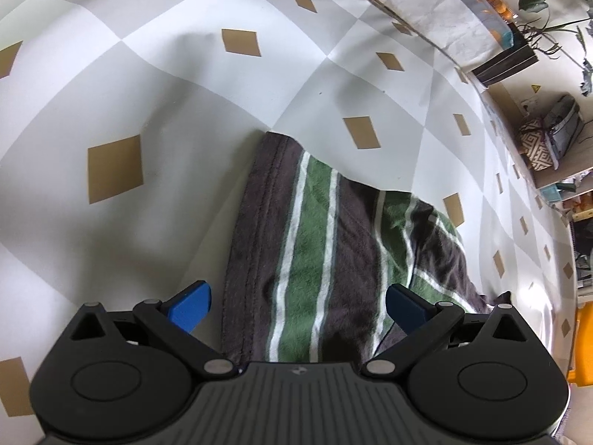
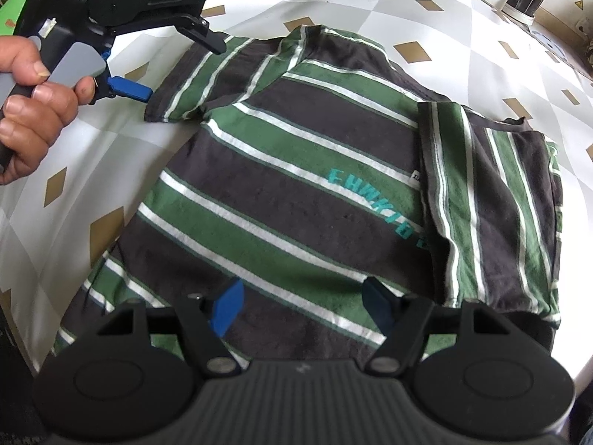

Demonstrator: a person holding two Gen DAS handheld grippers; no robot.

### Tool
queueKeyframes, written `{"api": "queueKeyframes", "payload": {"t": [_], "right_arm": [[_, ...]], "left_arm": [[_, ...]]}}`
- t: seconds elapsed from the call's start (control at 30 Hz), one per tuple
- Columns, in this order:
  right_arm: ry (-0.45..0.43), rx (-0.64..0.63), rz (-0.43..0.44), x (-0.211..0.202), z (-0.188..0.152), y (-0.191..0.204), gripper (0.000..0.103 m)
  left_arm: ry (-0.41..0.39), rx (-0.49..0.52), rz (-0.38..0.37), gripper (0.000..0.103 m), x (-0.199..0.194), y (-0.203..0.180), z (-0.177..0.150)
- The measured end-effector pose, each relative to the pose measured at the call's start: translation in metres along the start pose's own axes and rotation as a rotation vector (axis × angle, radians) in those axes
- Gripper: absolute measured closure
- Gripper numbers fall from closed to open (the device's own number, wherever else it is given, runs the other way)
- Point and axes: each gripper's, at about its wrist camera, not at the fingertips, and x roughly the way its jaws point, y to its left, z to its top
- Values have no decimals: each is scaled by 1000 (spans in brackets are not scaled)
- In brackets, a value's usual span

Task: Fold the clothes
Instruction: 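Move the open left gripper to the shirt's other side edge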

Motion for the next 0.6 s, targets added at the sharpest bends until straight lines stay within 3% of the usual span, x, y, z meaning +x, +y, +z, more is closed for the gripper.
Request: {"api": "queueKeyframes", "payload": {"t": [0.07, 0.37, 0.6], "right_arm": [[0, 5, 2, 0, 1, -1, 34], [4, 12, 10, -1, 1, -4, 34], [3, 9, 12, 0, 2, -3, 34]], "left_arm": [[-9, 12, 0, 3, 1, -2, 0], [-78, 39, 31, 30, -2, -4, 2], [-95, 30, 59, 78, -2, -6, 2]]}}
